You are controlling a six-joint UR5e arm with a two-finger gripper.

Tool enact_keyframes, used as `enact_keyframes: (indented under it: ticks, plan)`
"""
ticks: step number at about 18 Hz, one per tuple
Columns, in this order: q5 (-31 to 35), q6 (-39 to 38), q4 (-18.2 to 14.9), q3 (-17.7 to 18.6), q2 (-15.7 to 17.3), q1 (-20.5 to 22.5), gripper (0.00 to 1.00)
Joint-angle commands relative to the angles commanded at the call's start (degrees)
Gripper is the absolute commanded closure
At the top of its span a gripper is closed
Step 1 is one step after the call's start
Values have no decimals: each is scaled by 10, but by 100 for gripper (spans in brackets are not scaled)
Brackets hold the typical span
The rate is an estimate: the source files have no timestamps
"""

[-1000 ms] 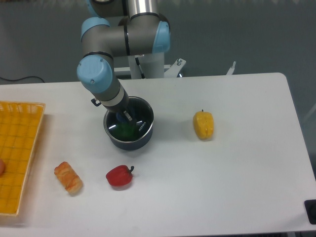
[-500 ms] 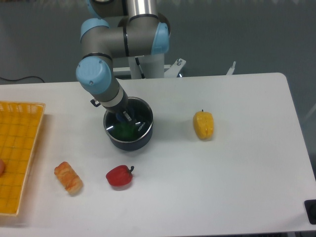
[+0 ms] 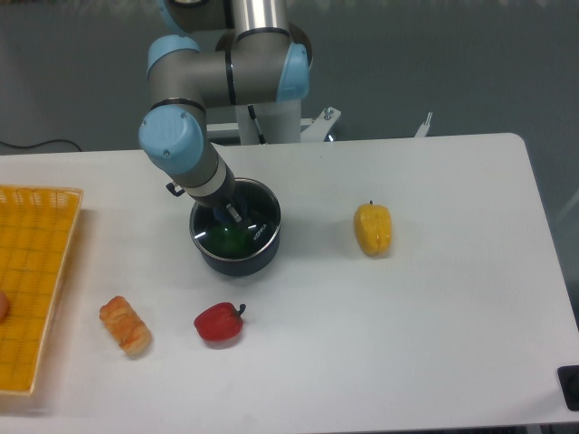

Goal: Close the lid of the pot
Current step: 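Hold the gripper on the lid resting atop the saucepan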

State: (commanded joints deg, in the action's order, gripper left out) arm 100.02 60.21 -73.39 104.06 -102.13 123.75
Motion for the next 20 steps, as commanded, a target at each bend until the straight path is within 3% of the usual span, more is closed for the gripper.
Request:
enact_keyframes:
  ticks: [3,6,9,20]
  plan:
    - [0,1,0,-2,-1,-1,18]
    - [0,2,0,-4,-1,-1,17]
    - [-1,2,0,-8,-1,-1,0]
    - [-11,2,7,-91,-7,36,0]
